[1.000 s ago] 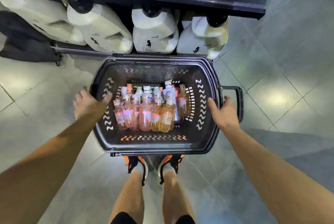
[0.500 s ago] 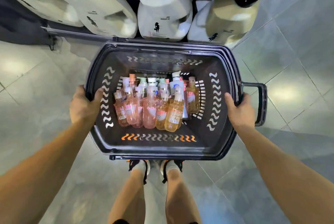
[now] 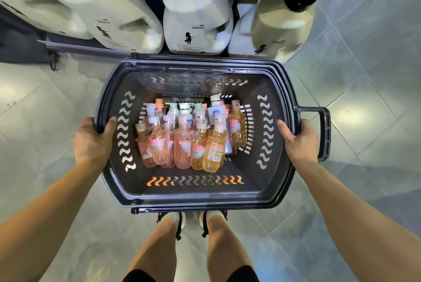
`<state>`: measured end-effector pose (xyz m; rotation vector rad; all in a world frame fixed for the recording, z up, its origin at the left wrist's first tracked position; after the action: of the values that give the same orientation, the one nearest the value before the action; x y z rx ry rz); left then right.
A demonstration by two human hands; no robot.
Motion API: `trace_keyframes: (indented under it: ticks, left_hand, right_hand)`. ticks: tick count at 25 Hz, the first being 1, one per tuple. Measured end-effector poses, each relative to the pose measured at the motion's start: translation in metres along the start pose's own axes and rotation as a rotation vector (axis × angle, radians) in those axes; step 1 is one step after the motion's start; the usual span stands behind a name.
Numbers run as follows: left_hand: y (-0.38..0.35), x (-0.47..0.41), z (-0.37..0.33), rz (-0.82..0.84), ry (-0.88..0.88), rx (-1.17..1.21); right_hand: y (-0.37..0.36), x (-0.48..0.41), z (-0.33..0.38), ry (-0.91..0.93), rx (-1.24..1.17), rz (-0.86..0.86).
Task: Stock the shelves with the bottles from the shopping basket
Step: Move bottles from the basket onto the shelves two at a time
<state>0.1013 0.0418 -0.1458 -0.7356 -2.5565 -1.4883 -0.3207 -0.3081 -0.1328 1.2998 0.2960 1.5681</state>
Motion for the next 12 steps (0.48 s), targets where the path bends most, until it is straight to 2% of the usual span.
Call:
trace_keyframes:
  ticks: [6, 12]
  left_hand:
    - [0.023, 0.019, -0.015, -0.021, -0.045, 0.004]
    - [0.114, 0.063, -0.084, -0.028, -0.110, 0.060]
  right_hand:
    - [0.032, 0.020, -0.005, 0.027, -0.044, -0.034]
    - [0.140, 0.106, 0.026, 0.062, -0.080, -0.069]
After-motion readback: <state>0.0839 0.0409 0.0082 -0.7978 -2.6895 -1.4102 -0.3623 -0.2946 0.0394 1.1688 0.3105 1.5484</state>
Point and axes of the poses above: each hand's wrist, its own x-axis away from the middle knuckle, its own y-axis out of the back of the hand, z = x × y, the point moved 8 cm from there along -x, towards the middle knuckle, and after that the axes turned 13 degrees about -y, right-handed, at the moved point
